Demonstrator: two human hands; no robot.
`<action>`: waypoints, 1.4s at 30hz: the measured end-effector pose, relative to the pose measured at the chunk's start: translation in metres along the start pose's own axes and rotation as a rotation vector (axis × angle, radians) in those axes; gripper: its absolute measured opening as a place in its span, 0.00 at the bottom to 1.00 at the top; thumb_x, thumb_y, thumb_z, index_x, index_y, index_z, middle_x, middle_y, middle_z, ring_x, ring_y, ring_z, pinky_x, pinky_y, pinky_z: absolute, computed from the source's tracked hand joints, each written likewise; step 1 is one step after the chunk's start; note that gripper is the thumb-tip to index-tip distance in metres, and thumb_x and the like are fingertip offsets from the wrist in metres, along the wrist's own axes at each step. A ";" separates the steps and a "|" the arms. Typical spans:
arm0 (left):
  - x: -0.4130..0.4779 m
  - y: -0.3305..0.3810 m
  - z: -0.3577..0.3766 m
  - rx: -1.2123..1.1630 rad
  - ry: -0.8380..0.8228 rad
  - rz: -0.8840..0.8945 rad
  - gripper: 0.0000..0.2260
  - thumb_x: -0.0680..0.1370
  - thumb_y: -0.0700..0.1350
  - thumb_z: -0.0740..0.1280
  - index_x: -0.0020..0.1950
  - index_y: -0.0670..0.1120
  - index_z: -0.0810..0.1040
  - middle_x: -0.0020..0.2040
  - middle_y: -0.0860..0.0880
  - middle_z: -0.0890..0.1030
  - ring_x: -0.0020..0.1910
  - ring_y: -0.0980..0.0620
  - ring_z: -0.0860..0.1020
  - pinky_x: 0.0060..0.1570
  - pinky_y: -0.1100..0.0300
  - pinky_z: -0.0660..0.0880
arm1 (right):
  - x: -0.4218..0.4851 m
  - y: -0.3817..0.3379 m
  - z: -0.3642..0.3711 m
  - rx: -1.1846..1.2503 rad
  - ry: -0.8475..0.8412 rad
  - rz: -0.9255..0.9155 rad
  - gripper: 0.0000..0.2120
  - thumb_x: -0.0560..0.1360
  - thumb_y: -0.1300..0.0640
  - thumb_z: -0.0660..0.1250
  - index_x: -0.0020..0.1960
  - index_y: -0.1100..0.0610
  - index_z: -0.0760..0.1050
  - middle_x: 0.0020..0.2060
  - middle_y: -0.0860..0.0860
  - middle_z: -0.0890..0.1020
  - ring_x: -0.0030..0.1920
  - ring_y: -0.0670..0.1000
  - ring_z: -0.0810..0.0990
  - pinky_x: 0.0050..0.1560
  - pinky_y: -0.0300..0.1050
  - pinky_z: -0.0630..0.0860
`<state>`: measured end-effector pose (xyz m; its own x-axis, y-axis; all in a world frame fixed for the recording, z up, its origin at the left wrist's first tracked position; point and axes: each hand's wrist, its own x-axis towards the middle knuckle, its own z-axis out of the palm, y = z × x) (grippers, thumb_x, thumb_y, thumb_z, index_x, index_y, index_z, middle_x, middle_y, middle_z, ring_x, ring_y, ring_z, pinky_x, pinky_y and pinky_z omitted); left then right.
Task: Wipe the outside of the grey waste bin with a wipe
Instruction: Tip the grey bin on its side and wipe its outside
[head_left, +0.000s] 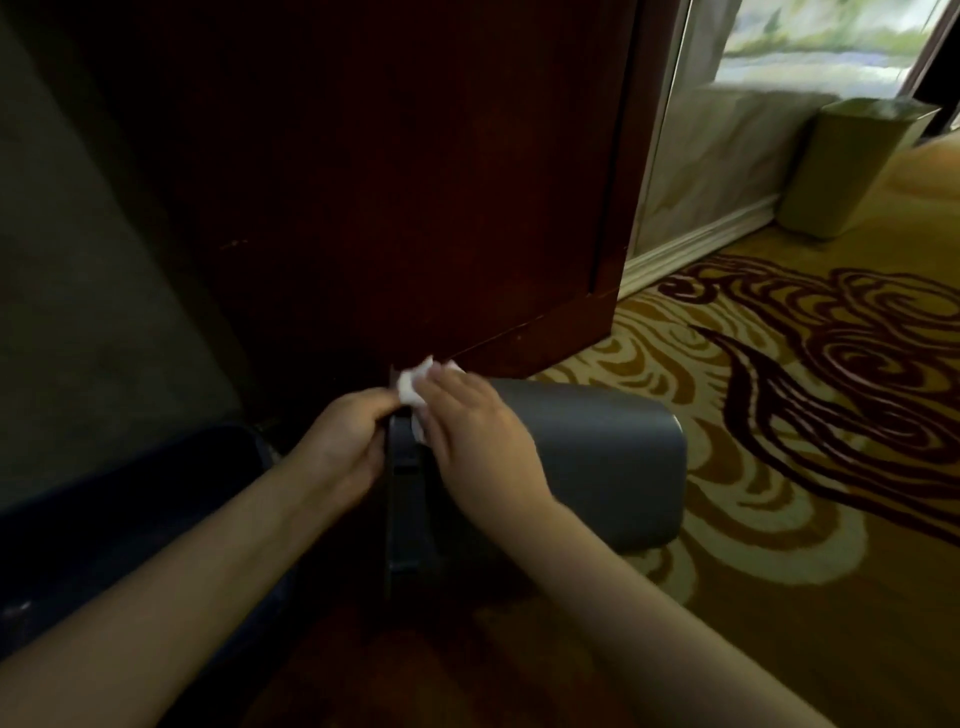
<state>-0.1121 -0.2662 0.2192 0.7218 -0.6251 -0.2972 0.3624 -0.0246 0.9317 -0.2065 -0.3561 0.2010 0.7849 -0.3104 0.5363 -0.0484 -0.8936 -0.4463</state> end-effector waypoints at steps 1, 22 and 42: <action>-0.001 -0.008 -0.005 -0.012 -0.014 -0.007 0.11 0.79 0.40 0.57 0.47 0.43 0.80 0.35 0.48 0.86 0.34 0.55 0.84 0.31 0.65 0.79 | -0.006 0.005 0.006 -0.032 -0.064 0.030 0.16 0.77 0.56 0.59 0.65 0.57 0.71 0.63 0.54 0.77 0.65 0.51 0.70 0.65 0.37 0.60; -0.021 -0.067 -0.083 0.033 -0.272 -0.654 0.31 0.70 0.66 0.59 0.62 0.46 0.75 0.58 0.41 0.82 0.56 0.43 0.81 0.49 0.48 0.78 | -0.111 0.130 -0.028 -0.400 -0.263 0.484 0.19 0.78 0.52 0.56 0.68 0.54 0.67 0.69 0.51 0.70 0.71 0.49 0.64 0.68 0.46 0.63; 0.037 -0.046 -0.072 0.111 0.080 -0.493 0.09 0.79 0.37 0.59 0.45 0.45 0.77 0.28 0.47 0.84 0.37 0.50 0.81 0.27 0.59 0.80 | -0.048 0.041 0.071 -0.156 -0.382 0.167 0.24 0.79 0.57 0.55 0.73 0.54 0.57 0.74 0.51 0.60 0.74 0.50 0.55 0.71 0.47 0.57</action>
<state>-0.0596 -0.2326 0.1505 0.5255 -0.4563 -0.7180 0.6093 -0.3871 0.6920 -0.2024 -0.3549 0.1062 0.9289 -0.3388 0.1499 -0.2635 -0.8886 -0.3755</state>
